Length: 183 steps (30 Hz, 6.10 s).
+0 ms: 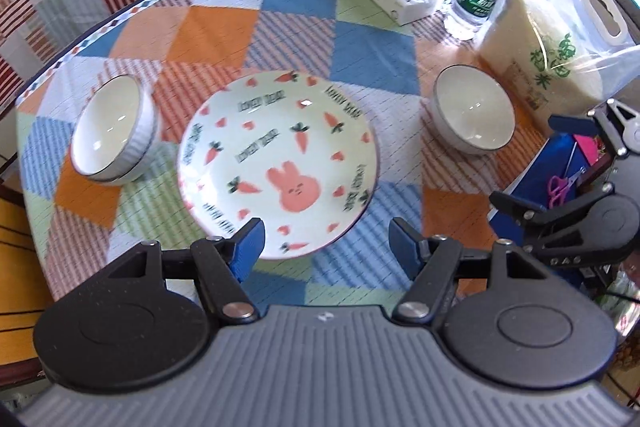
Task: Organize plates and bowls
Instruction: 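Move both tools to the third white bowl near the water bottles, then grasp the third white bowl rim with both tools, then carry the third bowl with both tools over the two stacked bowls, then lower the bowl onto the bowl stack and open both tools, then grip the rim of the three-bowl stack with both tools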
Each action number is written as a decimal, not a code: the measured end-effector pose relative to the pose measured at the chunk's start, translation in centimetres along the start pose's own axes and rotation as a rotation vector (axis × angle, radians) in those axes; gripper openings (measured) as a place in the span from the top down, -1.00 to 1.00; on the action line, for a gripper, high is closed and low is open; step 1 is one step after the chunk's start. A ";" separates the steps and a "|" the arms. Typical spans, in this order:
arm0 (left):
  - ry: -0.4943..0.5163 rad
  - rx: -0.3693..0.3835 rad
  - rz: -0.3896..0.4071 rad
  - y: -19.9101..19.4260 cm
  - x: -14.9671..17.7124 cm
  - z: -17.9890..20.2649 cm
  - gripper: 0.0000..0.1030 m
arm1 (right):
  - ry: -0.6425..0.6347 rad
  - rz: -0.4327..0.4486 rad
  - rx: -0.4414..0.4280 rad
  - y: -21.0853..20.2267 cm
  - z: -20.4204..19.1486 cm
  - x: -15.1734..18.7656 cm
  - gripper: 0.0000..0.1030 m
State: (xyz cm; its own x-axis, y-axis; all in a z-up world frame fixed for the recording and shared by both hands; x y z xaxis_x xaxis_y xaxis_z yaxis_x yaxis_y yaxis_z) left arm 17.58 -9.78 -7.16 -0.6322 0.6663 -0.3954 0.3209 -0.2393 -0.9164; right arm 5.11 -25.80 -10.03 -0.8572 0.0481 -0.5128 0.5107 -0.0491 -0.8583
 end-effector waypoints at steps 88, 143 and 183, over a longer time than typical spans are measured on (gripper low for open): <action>-0.219 -0.124 0.133 -3.6 -1.1 -5.4 0.65 | -0.229 0.358 -0.281 1.4 -10.7 -9.0 -1.00; -0.581 -0.182 -0.074 11.6 -1.7 -25.0 0.60 | -0.563 0.088 -0.401 15.7 -20.5 -20.8 -0.99; -0.691 -0.041 0.083 6.0 2.0 -24.5 -0.02 | -0.463 0.139 -0.446 11.3 -17.5 -16.0 -1.00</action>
State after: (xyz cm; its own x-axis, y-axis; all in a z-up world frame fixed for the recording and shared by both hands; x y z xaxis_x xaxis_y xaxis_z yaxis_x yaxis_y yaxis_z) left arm 35.47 7.40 -11.92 -0.9041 0.0420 -0.4253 0.4049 -0.2341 -0.8839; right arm 25.79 -9.65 -11.85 -0.6706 -0.3680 -0.6442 0.5117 0.3992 -0.7608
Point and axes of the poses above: each gripper's, at about its wrist camera, not at the fingertips, and y roughly the way its jaws point, z to its right, x to its underside, the point moved 4 cm from there along y, roughly the way its jaws point, and after that the axes turned 12 degrees about -x, right-handed, at the moved point
